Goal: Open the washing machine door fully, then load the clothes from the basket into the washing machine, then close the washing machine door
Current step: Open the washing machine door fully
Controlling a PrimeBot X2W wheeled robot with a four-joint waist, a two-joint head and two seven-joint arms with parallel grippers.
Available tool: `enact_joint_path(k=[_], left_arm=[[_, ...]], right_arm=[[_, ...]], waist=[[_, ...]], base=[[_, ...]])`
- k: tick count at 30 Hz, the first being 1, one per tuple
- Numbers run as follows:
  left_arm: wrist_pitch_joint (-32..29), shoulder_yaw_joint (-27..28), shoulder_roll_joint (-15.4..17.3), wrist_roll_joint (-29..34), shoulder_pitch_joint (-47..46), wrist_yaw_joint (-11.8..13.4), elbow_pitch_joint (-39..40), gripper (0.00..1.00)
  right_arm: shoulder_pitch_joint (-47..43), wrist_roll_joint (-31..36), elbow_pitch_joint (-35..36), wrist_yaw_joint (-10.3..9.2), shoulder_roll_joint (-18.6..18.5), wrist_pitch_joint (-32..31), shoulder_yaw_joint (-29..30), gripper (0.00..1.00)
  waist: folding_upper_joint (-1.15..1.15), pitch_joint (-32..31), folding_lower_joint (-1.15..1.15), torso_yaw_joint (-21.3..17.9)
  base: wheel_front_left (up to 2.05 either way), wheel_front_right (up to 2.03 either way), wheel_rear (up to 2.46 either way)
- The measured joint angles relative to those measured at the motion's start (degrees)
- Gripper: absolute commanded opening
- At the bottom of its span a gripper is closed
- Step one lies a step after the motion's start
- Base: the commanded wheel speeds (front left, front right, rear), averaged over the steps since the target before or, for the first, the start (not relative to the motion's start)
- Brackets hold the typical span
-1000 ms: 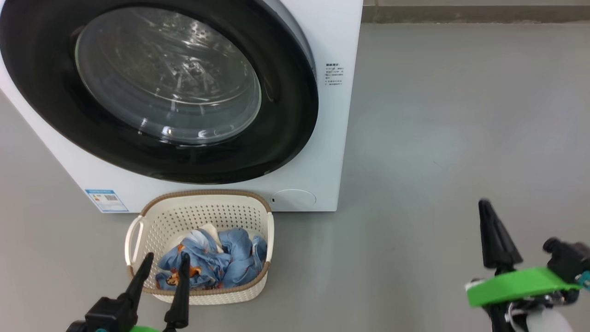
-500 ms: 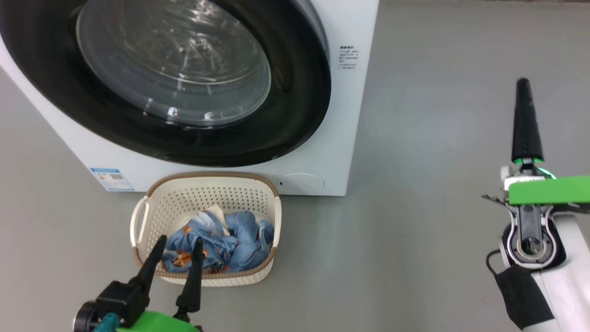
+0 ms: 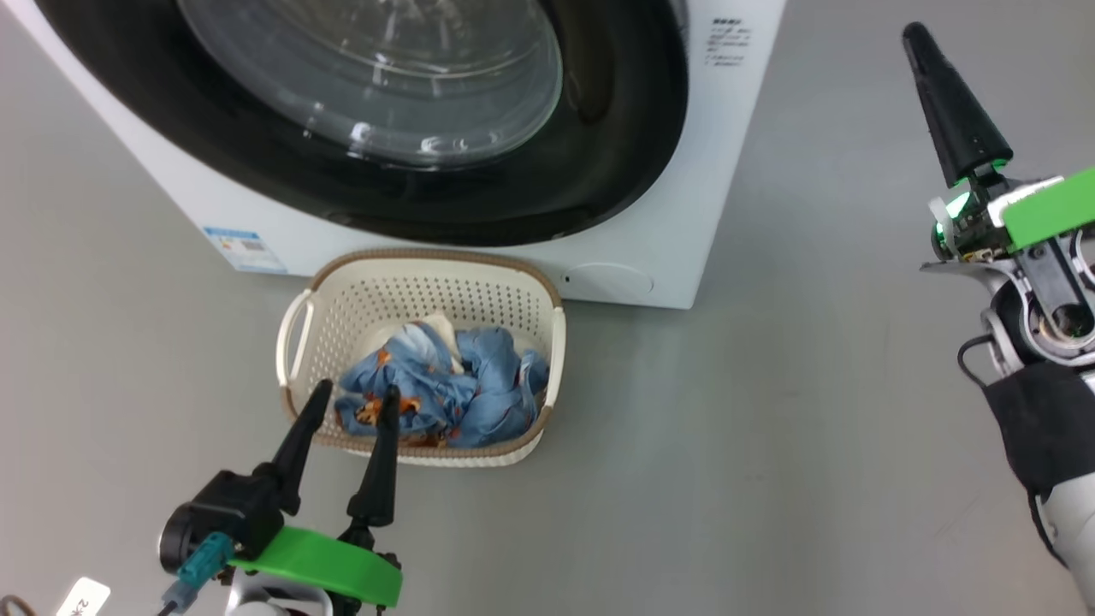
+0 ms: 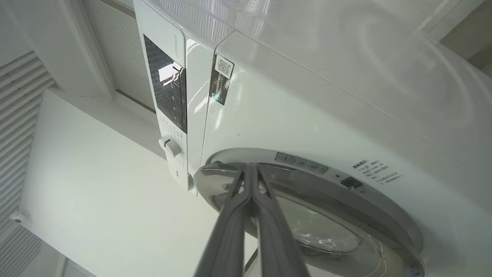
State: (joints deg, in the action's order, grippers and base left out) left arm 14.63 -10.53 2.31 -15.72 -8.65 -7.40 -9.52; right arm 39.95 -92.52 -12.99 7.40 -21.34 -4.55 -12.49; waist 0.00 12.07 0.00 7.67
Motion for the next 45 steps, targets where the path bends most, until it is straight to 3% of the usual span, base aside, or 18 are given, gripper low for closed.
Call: enact_joint_path(k=[5, 19, 29, 45], left_arm=[[0.00, -0.79, -0.07, -0.99, -1.58, 0.00, 0.34, 1.00], [0.00, -2.88, -0.23, -3.35, -6.67, 0.00, 1.76, 1.00], [0.00, -4.10, -0.42, -4.48, -8.04, 0.01, 2.76, 1.00], [0.00, -6.83, -0.49, -6.09, -9.57, 0.60, 4.21, 1.00]], right_arm=[[4.50, -0.37, -3.07, 0.00, -1.02, -6.57, -0.40, 0.00], [15.34, -2.48, -9.49, 0.00, -0.80, -16.99, 2.52, 0.00], [20.85, 0.20, -13.51, 0.00, -0.74, -21.38, 2.02, 0.00], [25.03, 3.23, -16.68, 0.00, -0.75, -22.06, 1.46, 0.00]], waist=[[0.00, 2.73, 0.00, 1.56], [0.00, 10.15, 0.00, 4.75], [0.00, 13.72, 0.00, 7.51], [0.00, 16.84, 0.00, 10.13]], base=[[0.00, 0.00, 0.00], [0.00, 0.00, 0.00], [0.00, 0.00, 0.00], [0.00, 0.00, 0.00]])
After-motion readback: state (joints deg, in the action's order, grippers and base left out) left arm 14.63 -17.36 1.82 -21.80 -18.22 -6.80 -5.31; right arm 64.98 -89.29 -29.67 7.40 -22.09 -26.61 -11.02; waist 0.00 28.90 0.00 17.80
